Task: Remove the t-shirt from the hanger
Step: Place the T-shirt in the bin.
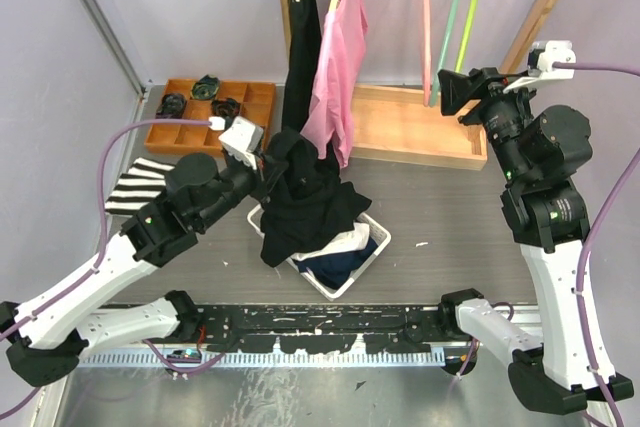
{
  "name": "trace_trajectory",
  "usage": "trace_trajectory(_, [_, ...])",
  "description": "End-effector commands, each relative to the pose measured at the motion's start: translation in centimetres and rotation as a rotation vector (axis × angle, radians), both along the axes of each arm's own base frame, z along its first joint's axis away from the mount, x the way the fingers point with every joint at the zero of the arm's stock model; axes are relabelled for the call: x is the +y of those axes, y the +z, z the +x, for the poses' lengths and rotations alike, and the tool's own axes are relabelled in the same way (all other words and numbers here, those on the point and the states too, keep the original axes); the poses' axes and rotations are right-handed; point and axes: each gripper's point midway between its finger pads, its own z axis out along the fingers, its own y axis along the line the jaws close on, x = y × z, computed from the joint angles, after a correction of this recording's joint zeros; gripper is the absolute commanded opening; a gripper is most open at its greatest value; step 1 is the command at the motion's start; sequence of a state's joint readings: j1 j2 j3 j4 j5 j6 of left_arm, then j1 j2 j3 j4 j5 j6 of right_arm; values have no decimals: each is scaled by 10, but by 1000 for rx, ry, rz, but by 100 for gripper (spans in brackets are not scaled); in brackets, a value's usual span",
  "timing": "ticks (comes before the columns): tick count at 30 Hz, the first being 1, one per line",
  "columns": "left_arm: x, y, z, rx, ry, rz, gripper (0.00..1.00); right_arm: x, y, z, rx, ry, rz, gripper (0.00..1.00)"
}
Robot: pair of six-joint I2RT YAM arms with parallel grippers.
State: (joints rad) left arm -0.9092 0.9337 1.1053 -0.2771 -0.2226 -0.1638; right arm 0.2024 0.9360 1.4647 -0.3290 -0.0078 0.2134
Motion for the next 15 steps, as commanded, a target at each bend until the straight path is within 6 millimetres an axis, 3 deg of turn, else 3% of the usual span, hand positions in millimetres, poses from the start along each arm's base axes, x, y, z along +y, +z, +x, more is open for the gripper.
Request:
trace_trajectory(1, [3,-35,-6,95,6,13,0,1,16,-9,-59,16,23,65])
trace_trajectory(15, [-11,-147,-45,402,-94,91,0,3,14,-8,-54,24,19,65])
